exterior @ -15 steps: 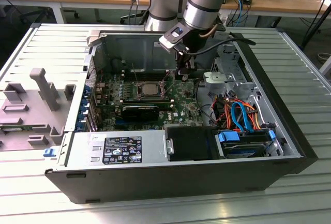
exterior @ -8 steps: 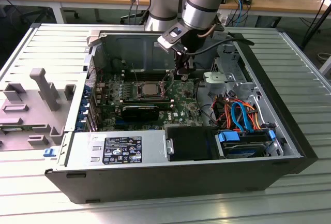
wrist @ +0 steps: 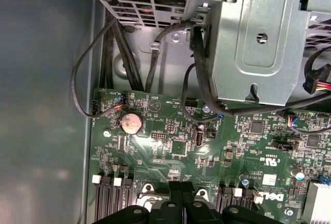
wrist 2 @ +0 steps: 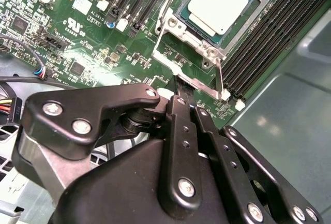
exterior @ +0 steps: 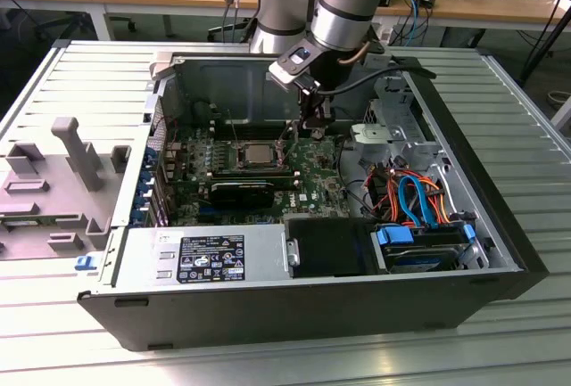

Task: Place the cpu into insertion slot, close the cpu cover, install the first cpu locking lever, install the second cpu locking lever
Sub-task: 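Close the cpu cover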

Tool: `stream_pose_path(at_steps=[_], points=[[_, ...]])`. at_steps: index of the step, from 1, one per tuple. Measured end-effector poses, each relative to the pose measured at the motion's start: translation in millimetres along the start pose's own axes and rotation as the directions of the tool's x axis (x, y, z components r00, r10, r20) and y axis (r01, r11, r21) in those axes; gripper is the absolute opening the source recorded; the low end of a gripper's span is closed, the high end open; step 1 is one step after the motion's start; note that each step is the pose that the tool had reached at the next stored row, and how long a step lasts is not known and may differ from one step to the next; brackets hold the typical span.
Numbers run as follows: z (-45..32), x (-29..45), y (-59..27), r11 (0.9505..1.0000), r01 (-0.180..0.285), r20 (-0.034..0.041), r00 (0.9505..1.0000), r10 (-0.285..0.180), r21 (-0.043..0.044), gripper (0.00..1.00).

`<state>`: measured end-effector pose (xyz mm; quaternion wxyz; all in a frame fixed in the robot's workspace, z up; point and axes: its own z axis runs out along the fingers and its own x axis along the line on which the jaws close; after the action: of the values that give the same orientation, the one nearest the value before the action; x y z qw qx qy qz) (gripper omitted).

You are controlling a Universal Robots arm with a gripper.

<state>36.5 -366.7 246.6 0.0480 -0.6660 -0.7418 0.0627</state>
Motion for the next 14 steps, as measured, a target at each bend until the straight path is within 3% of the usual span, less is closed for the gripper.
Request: stream_pose_path(at_steps=[14], points=[[1.4,1.0,-8.7,1.0000,0.000,0.0000,1.0000,0.000,0.0000,0.11]])
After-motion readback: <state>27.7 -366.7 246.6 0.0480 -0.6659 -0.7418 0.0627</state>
